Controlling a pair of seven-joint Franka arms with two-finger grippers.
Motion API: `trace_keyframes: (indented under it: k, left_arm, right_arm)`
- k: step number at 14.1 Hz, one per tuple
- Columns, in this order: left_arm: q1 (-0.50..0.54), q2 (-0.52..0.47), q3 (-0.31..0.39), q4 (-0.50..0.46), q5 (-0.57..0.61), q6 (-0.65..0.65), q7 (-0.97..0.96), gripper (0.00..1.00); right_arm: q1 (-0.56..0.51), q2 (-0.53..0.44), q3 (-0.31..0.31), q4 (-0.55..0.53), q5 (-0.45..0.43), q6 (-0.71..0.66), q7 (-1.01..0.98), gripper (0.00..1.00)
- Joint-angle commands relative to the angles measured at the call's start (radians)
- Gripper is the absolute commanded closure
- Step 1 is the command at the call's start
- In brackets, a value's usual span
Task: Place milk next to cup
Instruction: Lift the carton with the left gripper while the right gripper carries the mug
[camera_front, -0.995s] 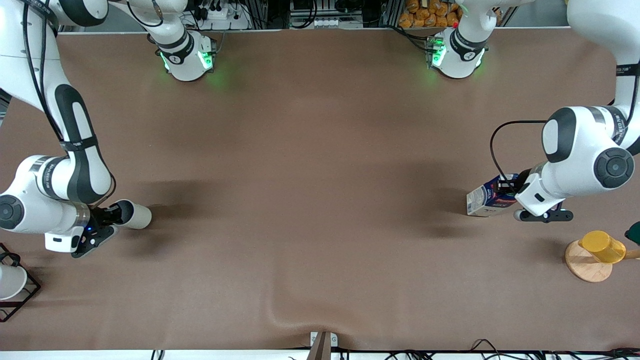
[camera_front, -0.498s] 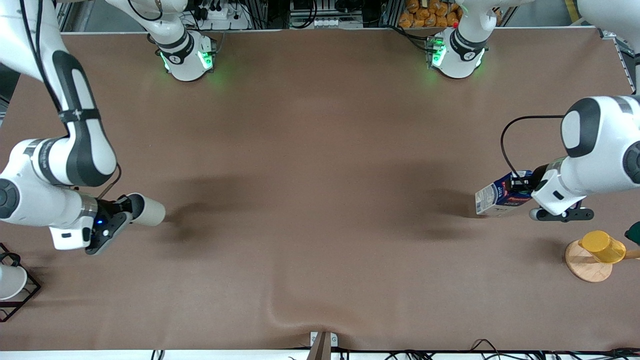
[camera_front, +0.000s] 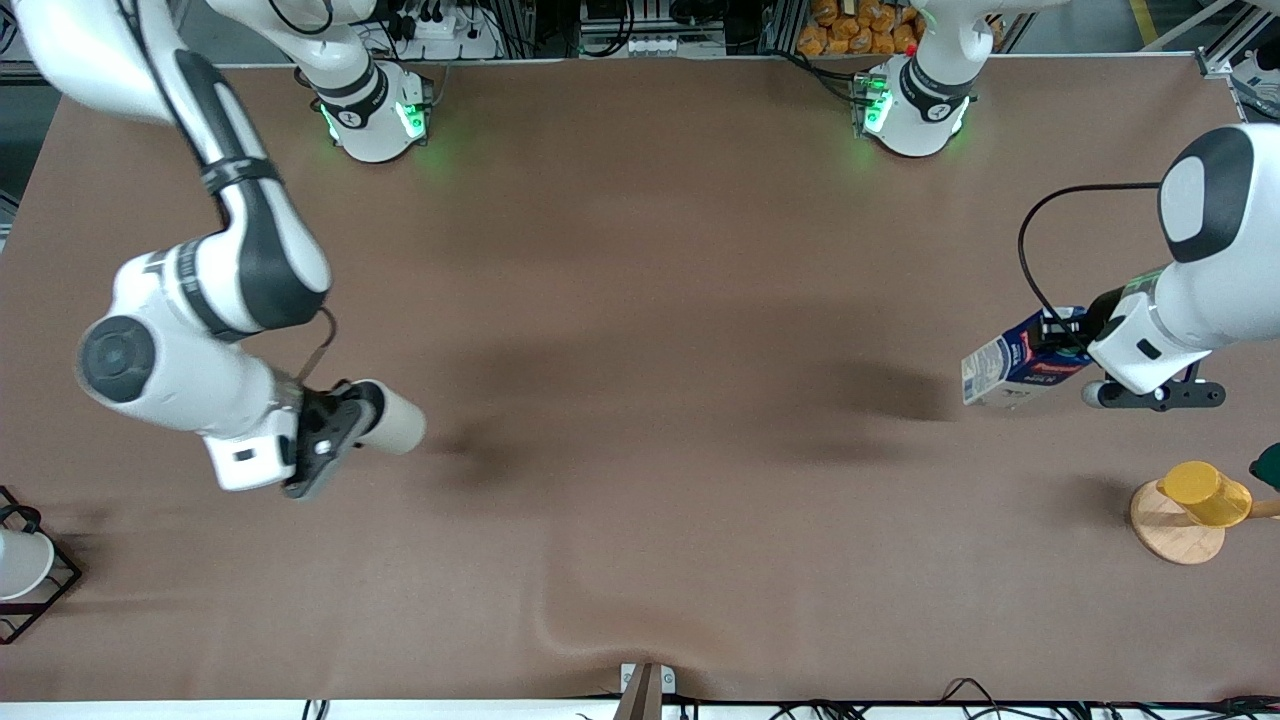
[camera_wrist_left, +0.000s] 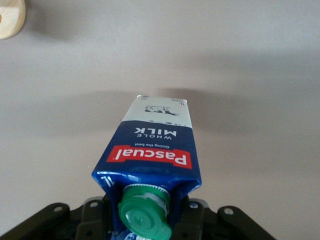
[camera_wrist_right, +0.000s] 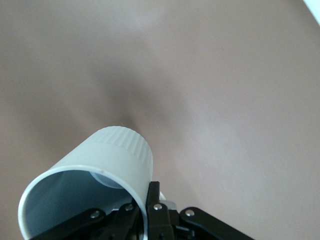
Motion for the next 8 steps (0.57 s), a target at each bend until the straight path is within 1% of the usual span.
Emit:
trace_keyframes:
  k: [1,2,4,5,8]
  left_arm:
    - [0.001,-0.008,-0.043,0.055,0.007,-0.095,-0.046,0.56]
    - [0.001,-0.011,-0.072,0.056,0.007,-0.115,-0.071,0.56]
    - [0.001,-0.024,-0.114,0.056,0.007,-0.123,-0.091,0.56]
    - [0.001,-0.028,-0.126,0.056,0.005,-0.124,-0.106,0.56]
    - [0.001,-0.025,-0.132,0.058,-0.016,-0.126,-0.12,0.56]
  right_arm:
    - [0.162,0.037,-0.017,0.042,-0.064,0.094,0.067,1.0]
    - [0.211,0.058,-0.016,0.043,-0.102,0.13,0.076,1.0]
    - [0.317,0.104,-0.02,0.063,-0.113,0.168,0.092,1.0]
    - [0.352,0.123,-0.022,0.065,-0.116,0.182,0.136,1.0]
    - [0.406,0.195,-0.022,0.063,-0.153,0.285,0.227,1.0]
